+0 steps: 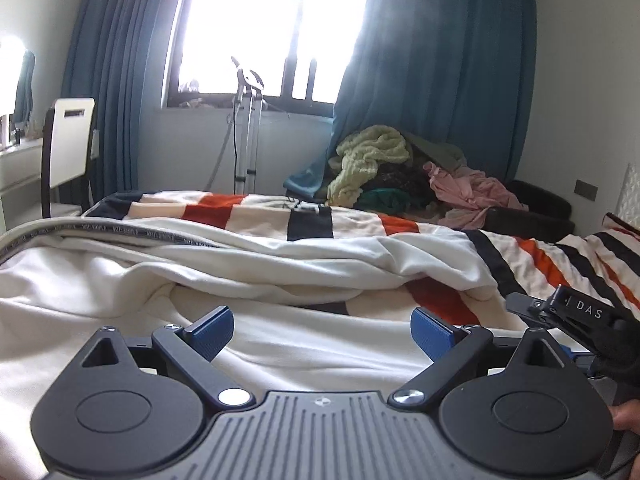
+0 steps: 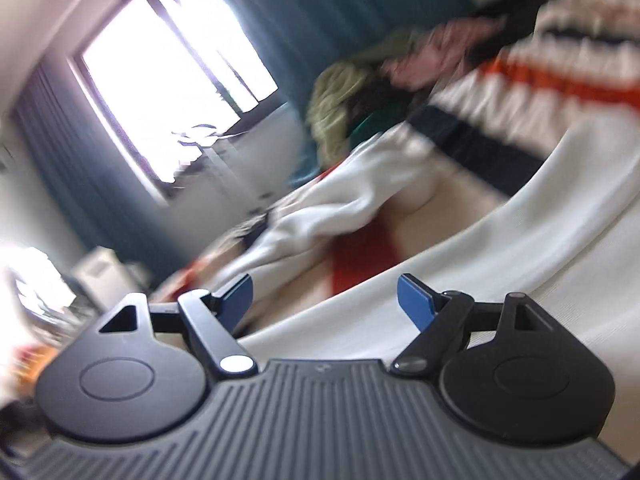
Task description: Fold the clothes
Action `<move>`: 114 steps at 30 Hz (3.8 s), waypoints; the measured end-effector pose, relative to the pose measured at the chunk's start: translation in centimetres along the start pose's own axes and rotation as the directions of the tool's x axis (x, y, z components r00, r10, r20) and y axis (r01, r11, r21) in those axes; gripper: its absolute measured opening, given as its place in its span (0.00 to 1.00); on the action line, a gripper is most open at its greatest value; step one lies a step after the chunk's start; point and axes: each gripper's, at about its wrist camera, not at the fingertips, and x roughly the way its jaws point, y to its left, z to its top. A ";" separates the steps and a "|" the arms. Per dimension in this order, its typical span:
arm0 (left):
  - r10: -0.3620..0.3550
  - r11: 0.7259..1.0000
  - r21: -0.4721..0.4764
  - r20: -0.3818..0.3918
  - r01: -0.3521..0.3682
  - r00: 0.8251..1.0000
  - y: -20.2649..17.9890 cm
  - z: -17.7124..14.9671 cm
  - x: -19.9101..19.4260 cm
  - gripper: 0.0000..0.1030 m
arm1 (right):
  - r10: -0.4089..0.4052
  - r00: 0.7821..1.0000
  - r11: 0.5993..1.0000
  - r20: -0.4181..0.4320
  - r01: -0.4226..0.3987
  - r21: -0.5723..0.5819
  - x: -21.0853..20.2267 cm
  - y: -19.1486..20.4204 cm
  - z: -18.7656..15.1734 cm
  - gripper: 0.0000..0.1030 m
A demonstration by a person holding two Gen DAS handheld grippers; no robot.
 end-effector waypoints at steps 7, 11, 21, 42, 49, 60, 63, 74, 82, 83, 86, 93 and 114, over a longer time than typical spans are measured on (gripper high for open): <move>0.103 0.992 -0.076 -0.010 -0.104 0.995 1.7 -1.7 2.0 0.98 | 0.058 0.994 0.973 -0.090 -0.036 0.228 8.2 -2.0 1.4 0.80; 0.133 0.983 -0.122 -0.040 -0.137 0.990 3.3 -2.4 4.2 0.98 | -0.037 0.998 0.935 -0.056 0.054 0.351 14.2 -4.5 2.5 0.77; 0.152 0.959 -0.223 -0.106 -0.172 0.983 6.1 -3.5 8.1 0.97 | -0.342 0.937 0.894 0.073 0.300 0.333 18.0 -5.3 8.7 0.21; 0.209 0.971 -0.118 -0.020 -0.209 0.978 3.4 -1.9 3.2 0.97 | -0.162 0.901 0.972 0.402 0.216 -0.092 1.8 8.7 12.1 0.06; 0.201 0.977 -0.054 -0.071 -0.205 0.977 2.5 -3.1 5.8 0.97 | -0.425 0.884 0.901 0.193 0.433 0.004 16.1 2.1 17.6 0.06; 0.221 0.974 -0.014 -0.163 -0.226 0.962 2.3 -5.1 11.2 0.97 | -0.404 0.914 0.912 0.030 0.400 0.094 29.3 -5.1 18.5 0.18; 0.219 0.975 0.003 -0.151 -0.221 0.964 2.2 -5.2 11.3 0.98 | -0.370 0.929 0.924 0.007 0.367 0.112 29.7 -5.8 18.8 0.65; 0.192 0.979 -0.049 -0.126 -0.199 0.973 2.5 -4.0 8.2 0.98 | -0.303 0.953 0.932 0.005 0.295 0.212 16.3 -8.1 17.5 0.76; 0.166 0.978 -0.121 -0.055 -0.172 0.984 2.7 -3.3 5.7 1.00 | -0.283 0.950 0.905 -0.129 0.309 0.293 14.6 -13.0 11.1 0.74; 0.165 0.977 -0.128 -0.052 -0.171 0.985 2.7 -3.3 5.8 1.00 | -0.295 0.948 0.906 -0.120 0.317 0.280 15.1 -13.1 10.7 0.73; 0.174 0.976 -0.128 -0.047 -0.179 0.984 2.6 -3.4 6.5 1.00 | -0.352 0.932 0.900 -0.086 0.362 0.240 16.9 -13.2 10.6 0.64; 0.138 0.974 -0.168 -0.078 -0.149 0.987 2.9 -3.7 8.7 1.00 | -0.402 0.915 0.906 0.040 0.391 0.164 19.4 -11.2 15.4 0.08; 0.073 0.997 -0.035 0.079 -0.070 0.994 0.6 -3.2 4.1 1.00 | -0.507 0.848 0.862 0.152 0.495 0.114 7.3 -15.3 17.1 0.08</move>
